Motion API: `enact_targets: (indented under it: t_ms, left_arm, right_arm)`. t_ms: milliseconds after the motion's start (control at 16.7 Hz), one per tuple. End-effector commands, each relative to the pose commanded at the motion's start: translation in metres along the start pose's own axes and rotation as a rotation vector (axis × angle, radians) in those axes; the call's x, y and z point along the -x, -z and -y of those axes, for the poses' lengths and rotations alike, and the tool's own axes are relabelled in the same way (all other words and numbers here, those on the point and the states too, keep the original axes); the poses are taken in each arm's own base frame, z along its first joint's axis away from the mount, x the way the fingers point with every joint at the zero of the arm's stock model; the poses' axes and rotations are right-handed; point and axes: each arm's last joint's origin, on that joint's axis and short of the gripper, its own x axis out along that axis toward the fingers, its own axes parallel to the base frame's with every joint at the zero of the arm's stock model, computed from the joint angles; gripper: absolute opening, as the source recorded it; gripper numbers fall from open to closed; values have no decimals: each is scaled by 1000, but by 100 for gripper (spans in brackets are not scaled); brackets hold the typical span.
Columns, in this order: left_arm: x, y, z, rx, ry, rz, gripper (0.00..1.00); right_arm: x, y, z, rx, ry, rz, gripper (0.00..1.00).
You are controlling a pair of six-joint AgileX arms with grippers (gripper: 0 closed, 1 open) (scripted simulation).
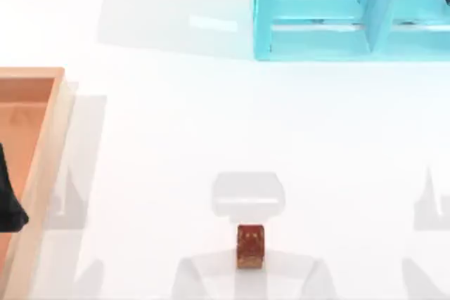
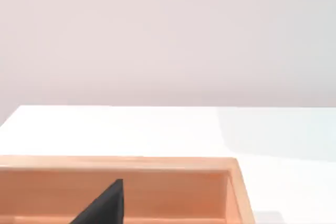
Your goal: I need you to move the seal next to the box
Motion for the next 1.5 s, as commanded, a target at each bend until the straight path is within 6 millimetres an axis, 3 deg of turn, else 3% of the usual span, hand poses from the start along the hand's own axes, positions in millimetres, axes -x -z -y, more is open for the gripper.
enact_targets:
  t_ms: [300,540,720,900,1140,1500]
  left_arm:
    - [0,-11,4,37,42,-52,100]
    - [-8,-51,19,145,153,-241,100]
    - [-30,-83,41,219,229,-491,100]
    - [-64,-101,79,245,258,-800,100]
    - [-101,-103,149,201,221,-1169,100]
    - [-118,-78,255,58,87,-1489,100]
  right_arm:
    - [0,0,0,0,0,0,100]
    - [0,0,0,0,0,0,100]
    - [0,0,0,0,0,0,100]
    - [0,0,0,0,0,0,100]
    - [0,0,0,0,0,0,100]
    - [0,0,0,0,0,0,100]
